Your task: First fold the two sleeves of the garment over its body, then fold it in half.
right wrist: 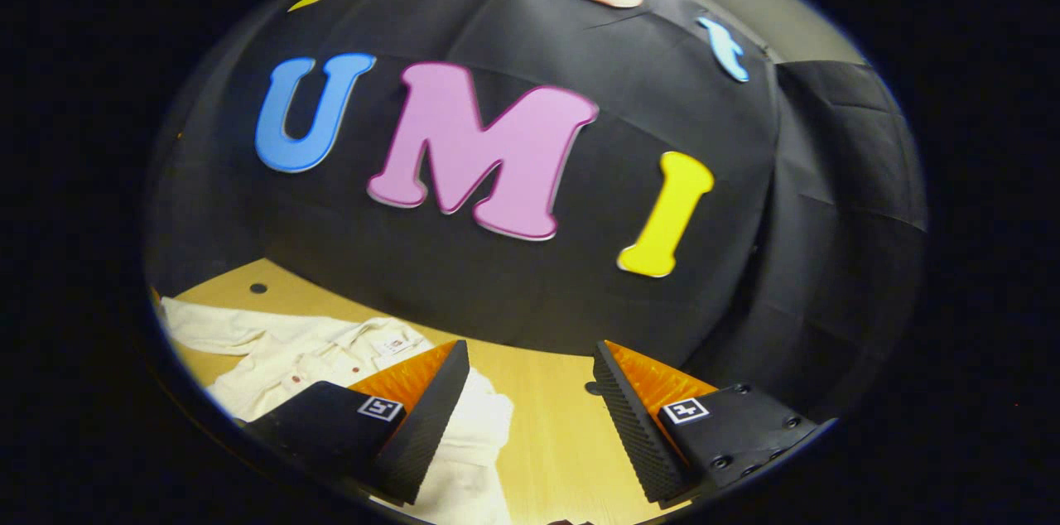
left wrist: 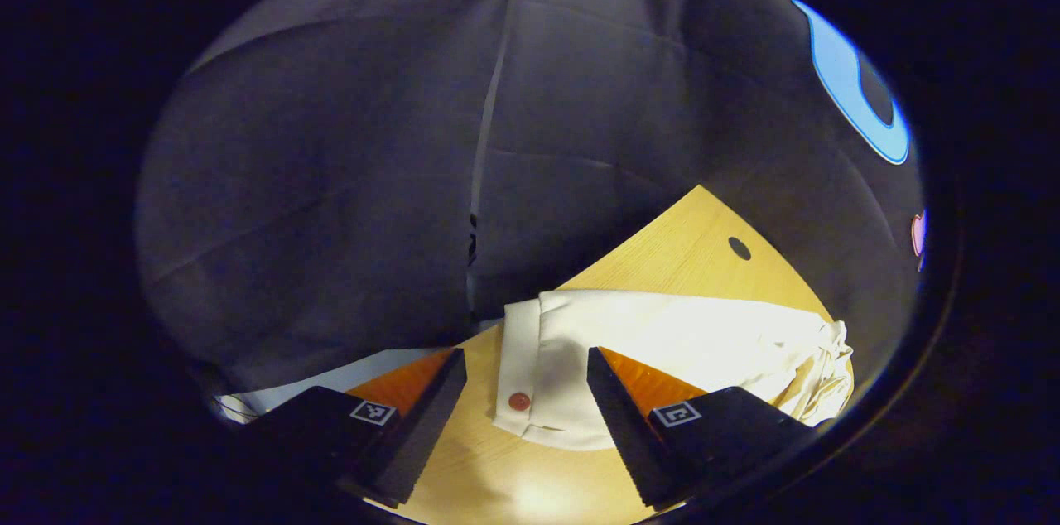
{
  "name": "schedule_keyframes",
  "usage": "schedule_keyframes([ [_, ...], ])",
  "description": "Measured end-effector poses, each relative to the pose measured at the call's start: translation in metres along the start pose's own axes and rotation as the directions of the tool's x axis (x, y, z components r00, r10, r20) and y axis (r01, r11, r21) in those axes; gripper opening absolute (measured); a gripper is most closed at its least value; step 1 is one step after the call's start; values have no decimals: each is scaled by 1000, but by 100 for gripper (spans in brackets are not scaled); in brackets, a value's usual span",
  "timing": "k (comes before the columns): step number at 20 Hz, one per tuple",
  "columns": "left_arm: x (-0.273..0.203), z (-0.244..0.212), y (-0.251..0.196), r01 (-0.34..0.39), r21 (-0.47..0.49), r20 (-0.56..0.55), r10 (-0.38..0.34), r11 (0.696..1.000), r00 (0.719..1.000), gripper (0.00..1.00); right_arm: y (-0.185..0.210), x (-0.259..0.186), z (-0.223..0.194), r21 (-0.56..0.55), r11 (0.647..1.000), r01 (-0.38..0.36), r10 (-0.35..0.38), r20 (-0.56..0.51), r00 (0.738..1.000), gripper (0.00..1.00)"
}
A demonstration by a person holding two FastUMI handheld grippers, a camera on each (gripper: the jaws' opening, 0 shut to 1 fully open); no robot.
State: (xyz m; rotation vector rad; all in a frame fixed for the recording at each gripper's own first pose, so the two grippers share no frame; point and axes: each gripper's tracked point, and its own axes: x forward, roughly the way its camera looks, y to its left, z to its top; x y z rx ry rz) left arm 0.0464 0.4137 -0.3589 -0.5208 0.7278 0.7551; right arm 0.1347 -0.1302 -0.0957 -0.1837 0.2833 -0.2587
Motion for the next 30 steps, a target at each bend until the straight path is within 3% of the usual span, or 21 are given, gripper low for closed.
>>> schedule_keyframes([
  [3,14,1,1,-31,56,-38,33,998,999,95,-33,-23,-4,7,996,85,-85,37,996,96],
  [5,9,-3,1,-39,119,-52,46,992,998,94,-38,-28,-14,-23,996,91,-91,16,996,96],
  [7,12,-5,-7,-26,176,-60,37,984,997,86,-40,-32,-23,-17,995,98,-98,-17,995,97],
  [10,22,-10,-11,-16,260,-63,33,966,997,64,-38,-36,-32,4,995,97,-97,-33,995,97],
  [12,16,-8,-23,0,275,-65,18,962,998,36,-38,-37,-38,-8,996,89,-90,-41,995,97],
  [13,17,-8,-23,4,279,-72,17,960,997,29,-38,-39,-40,-10,996,87,-88,-42,995,97],
  [14,16,-7,-24,8,289,-75,14,957,997,14,-40,-39,-42,-6,996,88,-88,-45,995,96],
  [16,16,-9,-29,41,306,-84,-16,951,996,7,-41,-39,-48,9,996,86,-86,-55,995,96],
  [20,1,5,-49,60,349,-39,-49,935,998,7,-45,-37,-57,12,997,79,-78,-73,994,97],
  [24,-35,31,-104,132,424,20,-155,896,988,6,-53,-35,-64,25,996,81,-79,-81,994,97],
  [27,-69,39,-178,235,453,42,-284,860,958,6,-62,-35,-75,40,996,86,-81,-106,991,97],
  [28,-83,37,-205,270,468,41,-326,841,944,10,-67,-35,-78,39,995,87,-82,-112,990,97],
  [30,-113,23,-272,343,502,34,-415,794,909,6,-77,-37,-84,46,995,93,-87,-120,989,97],
])
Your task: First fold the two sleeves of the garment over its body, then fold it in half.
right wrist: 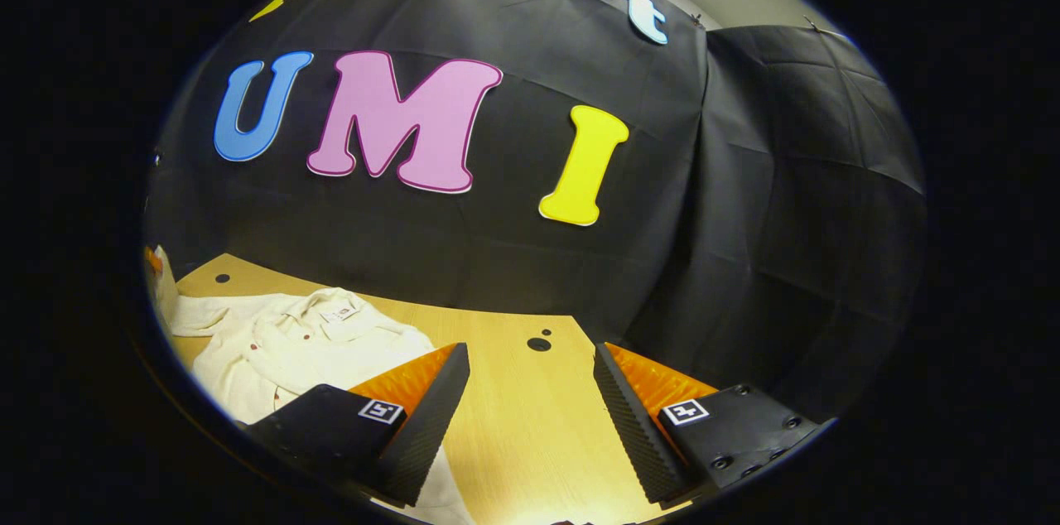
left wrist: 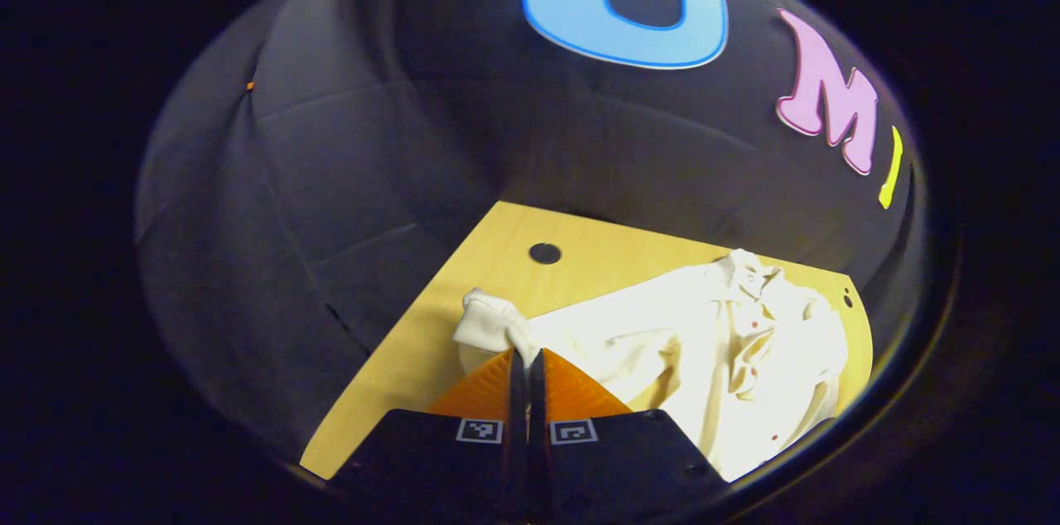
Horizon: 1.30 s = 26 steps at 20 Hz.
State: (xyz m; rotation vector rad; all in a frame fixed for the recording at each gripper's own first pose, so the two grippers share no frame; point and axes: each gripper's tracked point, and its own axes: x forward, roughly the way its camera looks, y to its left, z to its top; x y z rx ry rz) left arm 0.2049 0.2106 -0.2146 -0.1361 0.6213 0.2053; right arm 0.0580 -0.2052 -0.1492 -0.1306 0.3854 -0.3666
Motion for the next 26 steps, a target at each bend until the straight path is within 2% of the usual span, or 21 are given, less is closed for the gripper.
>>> schedule_keyframes([
  [3,-1,18,-103,136,49,25,-137,989,990,7,-17,-2,-16,20,1000,0,1,-29,1000,97],
  [6,-8,22,-197,254,107,32,-258,961,966,7,-39,-5,-38,41,999,20,-17,-72,997,96],
  [10,-16,9,-326,398,208,2,-407,894,914,6,-63,-10,-65,49,998,31,-26,-119,993,97],
  [13,-23,-13,-407,500,230,-39,-505,835,862,7,-75,-15,-84,50,998,41,-33,-157,987,97],
  [16,-23,-28,-464,555,243,-55,-560,796,827,8,-82,-22,-100,70,996,45,-31,-190,981,97],
  [17,-22,-33,-474,569,237,-57,-574,787,817,14,-81,-24,-104,72,996,46,-31,-201,979,97],
  [18,-25,-37,-490,603,220,-63,-606,767,793,26,-81,-26,-108,71,996,47,-31,-208,978,97],
  [20,-37,-40,-497,639,202,-51,-643,742,764,52,-75,-27,-113,75,996,38,-21,-216,976,96],
  [21,-42,-39,-496,648,199,-36,-655,736,755,60,-70,-28,-116,79,997,26,-8,-223,975,96],
  [22,-47,-36,-486,639,201,-16,-650,742,760,81,-63,-29,-120,82,997,13,7,-233,972,97],
  [23,-51,-35,-474,638,203,2,-651,743,759,92,-56,-31,-123,85,996,-2,23,-244,970,97],
  [24,-58,-32,-459,630,208,25,-648,749,762,97,-48,-31,-127,88,996,-16,38,-252,967,97],
  [26,-73,-29,-420,593,220,66,-618,775,783,96,-31,-36,-132,93,994,-49,73,-274,959,97],
])
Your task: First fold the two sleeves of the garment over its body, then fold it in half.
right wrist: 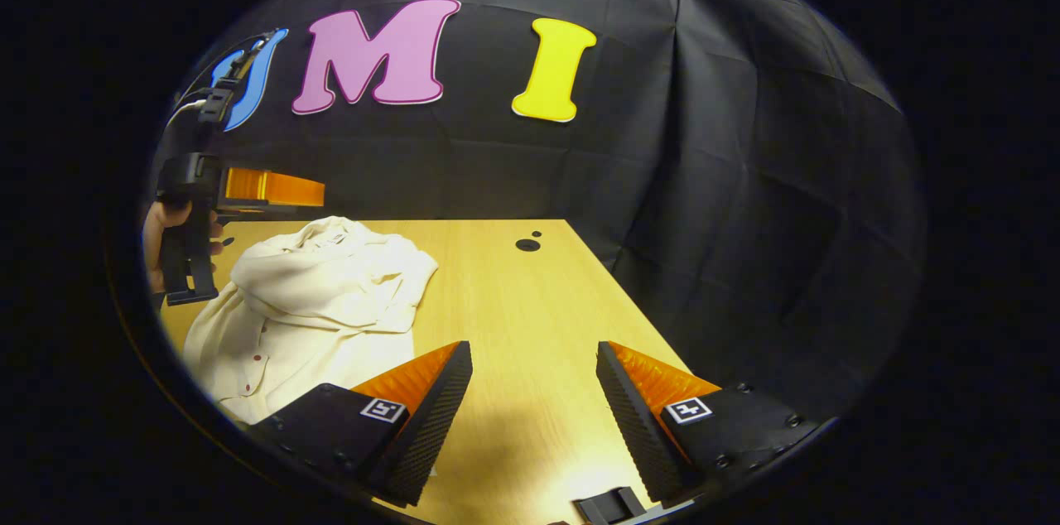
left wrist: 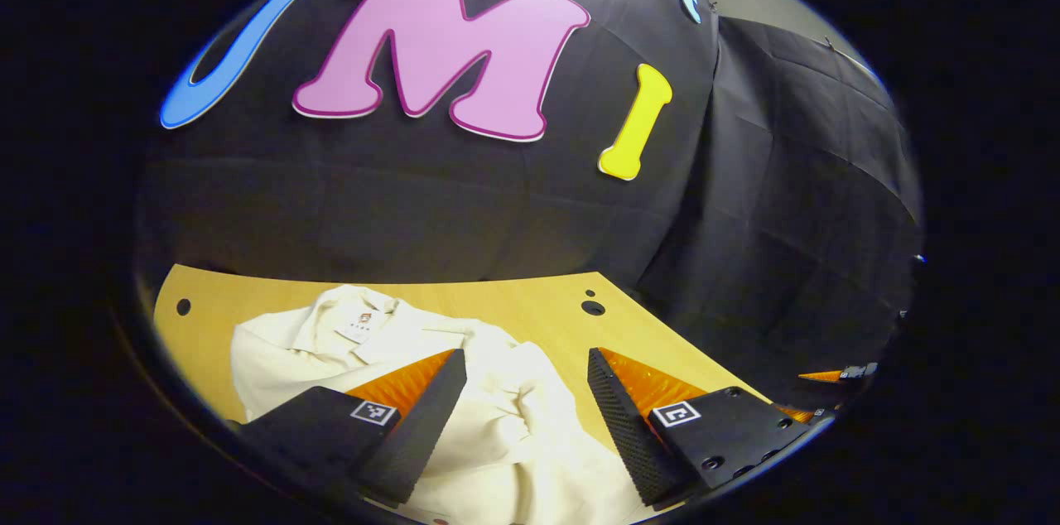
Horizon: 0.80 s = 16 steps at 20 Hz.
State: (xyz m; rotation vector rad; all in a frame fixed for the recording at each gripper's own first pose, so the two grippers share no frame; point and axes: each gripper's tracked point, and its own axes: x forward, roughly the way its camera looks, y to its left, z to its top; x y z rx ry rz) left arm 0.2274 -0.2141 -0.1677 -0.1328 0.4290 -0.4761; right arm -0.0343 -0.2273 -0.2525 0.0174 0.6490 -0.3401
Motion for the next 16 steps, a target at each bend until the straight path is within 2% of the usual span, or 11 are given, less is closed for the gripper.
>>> schedule_keyframes([
  [2,-43,-10,26,-54,24,3,54,998,999,96,22,-1,-12,9,998,-55,55,-44,998,97],
  [4,-88,-38,57,-136,64,-40,139,989,990,96,48,-1,-30,26,993,-116,119,-106,987,97],
  [5,-110,-56,75,-177,80,-70,183,981,981,96,60,-1,-42,39,988,-148,152,-148,977,97],
  [7,-154,-99,105,-239,83,-145,249,968,958,96,80,-9,-73,66,977,-202,212,-268,940,97],
  [9,-195,-149,132,-302,65,-235,308,951,922,96,91,-14,-100,91,972,-218,236,-341,910,98],
  [12,-248,-216,170,-403,55,-370,393,914,842,96,101,-16,-130,126,968,-218,251,-421,872,97],
  [14,-278,-246,188,-453,51,-429,429,890,795,96,103,-19,-144,139,969,-205,247,-462,852,98],
  [16,-295,-271,196,-479,36,-485,435,877,759,96,104,-20,-156,157,968,-195,248,-488,837,99],
])
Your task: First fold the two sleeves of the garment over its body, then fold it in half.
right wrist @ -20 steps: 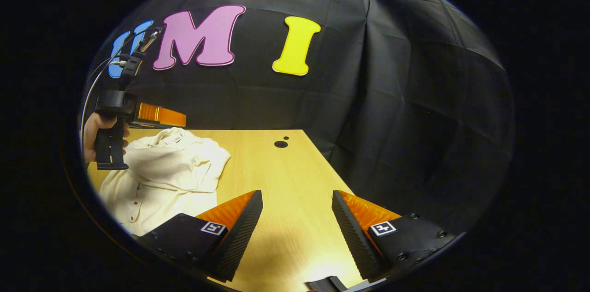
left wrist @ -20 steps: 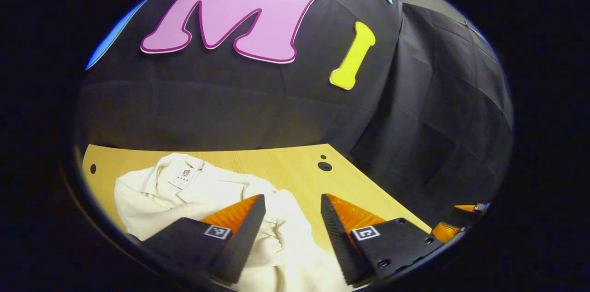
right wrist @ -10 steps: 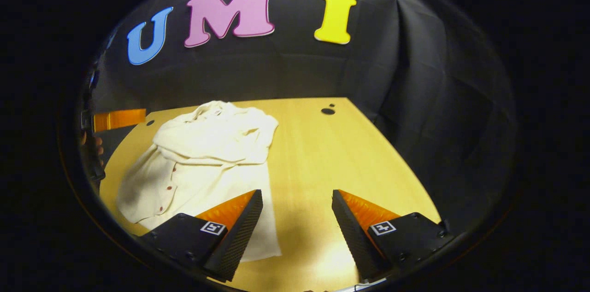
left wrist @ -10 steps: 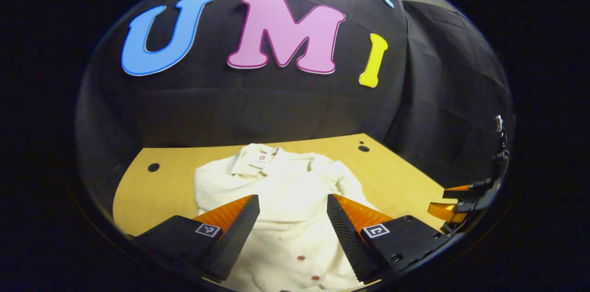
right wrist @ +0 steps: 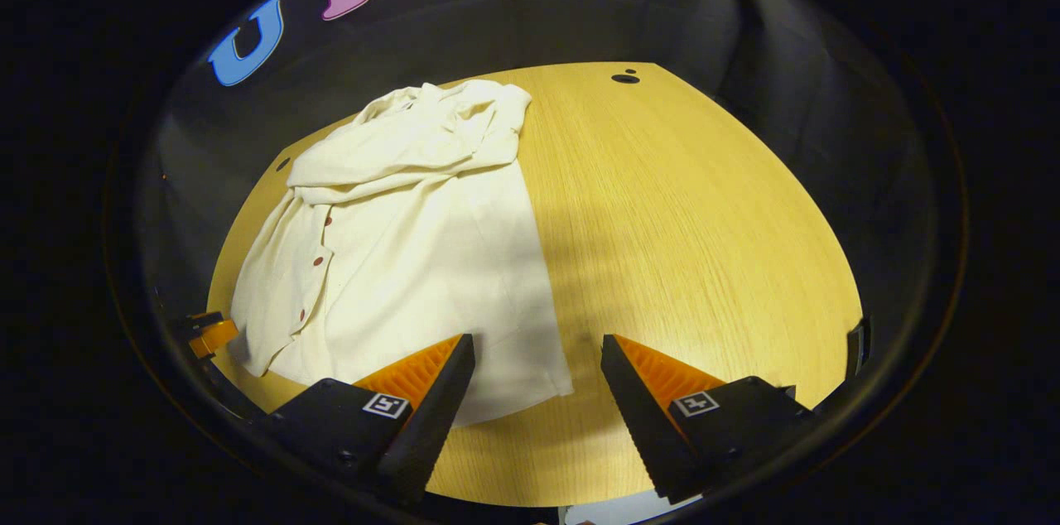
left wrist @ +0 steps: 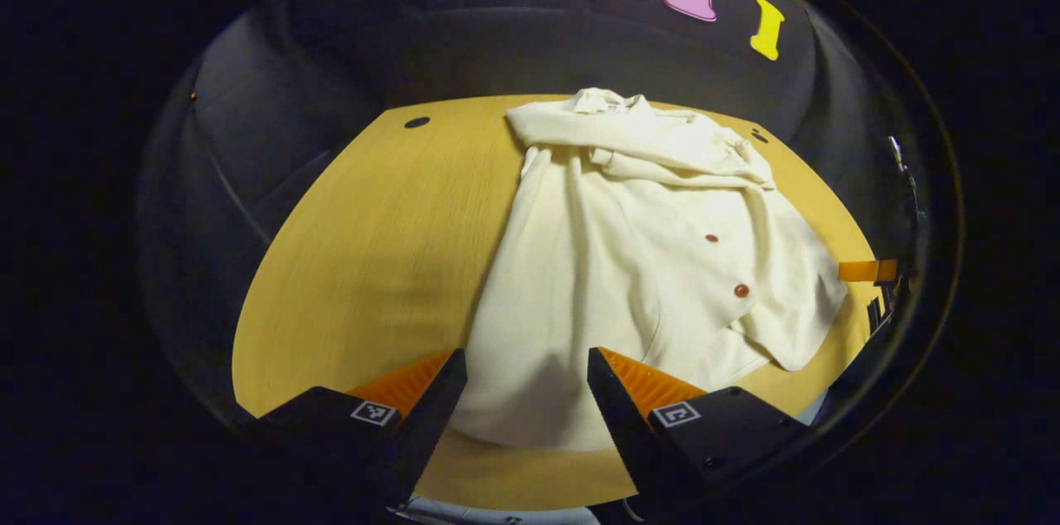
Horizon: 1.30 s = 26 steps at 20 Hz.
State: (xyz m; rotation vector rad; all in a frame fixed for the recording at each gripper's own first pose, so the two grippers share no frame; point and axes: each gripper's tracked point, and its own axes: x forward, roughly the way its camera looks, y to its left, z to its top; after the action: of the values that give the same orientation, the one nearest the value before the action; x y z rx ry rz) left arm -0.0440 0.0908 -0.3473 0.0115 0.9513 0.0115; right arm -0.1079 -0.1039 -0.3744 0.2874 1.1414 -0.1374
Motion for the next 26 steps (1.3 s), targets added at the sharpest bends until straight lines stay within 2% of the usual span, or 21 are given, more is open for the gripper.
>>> schedule_keyframes([
  [1,4,-7,1,-1,-6,-25,1,1000,1000,91,0,2,-4,7,1000,2,-2,-12,1000,99],
  [2,7,-14,3,-6,-8,-47,5,1000,999,95,1,4,-9,12,1000,2,-2,-26,1000,99],
  [5,10,-21,-2,10,-9,-73,-10,1000,997,93,2,9,-13,-20,1000,17,-18,-27,999,96],
  [7,12,-23,-10,27,10,-86,-26,1000,996,87,0,10,-17,-60,997,44,-46,-39,998,89],
  [8,13,-21,-15,37,20,-89,-35,999,995,75,3,14,-15,-77,996,43,-46,-38,998,70],
  [9,13,-22,-23,51,23,-93,-49,998,994,69,4,13,-15,-85,995,48,-52,-45,998,68],
  [10,14,-20,-28,43,21,-88,-41,999,995,41,7,14,-14,-92,995,40,-44,-42,998,47],
  [11,15,-17,-30,33,33,-89,-30,999,996,26,14,15,-16,-91,996,12,-17,-58,998,47],
  [12,15,-17,-32,33,42,-89,-29,999,996,15,15,15,-15,-89,996,19,-24,-53,998,29],
  [13,14,-15,-40,52,41,-93,-48,998,995,12,15,17,-14,-96,995,29,-34,-44,998,11],
  [14,12,-14,-49,82,22,-104,-79,996,991,12,17,16,-15,-118,993,26,-32,-54,998,6],
  [15,9,-13,-57,108,-2,-113,-108,994,988,7,21,15,-16,-131,991,15,-23,-63,998,6],
  [19,-13,28,-70,145,12,-66,-144,989,987,6,36,-1,10,-106,994,-25,19,-49,999,6],
  [23,-33,97,-78,190,-1,19,-190,982,982,6,61,-21,78,-109,992,-70,76,49,996,6],
  [26,-36,156,-81,214,12,96,-214,977,972,6,85,-30,145,-85,989,-118,129,144,981,5],
])
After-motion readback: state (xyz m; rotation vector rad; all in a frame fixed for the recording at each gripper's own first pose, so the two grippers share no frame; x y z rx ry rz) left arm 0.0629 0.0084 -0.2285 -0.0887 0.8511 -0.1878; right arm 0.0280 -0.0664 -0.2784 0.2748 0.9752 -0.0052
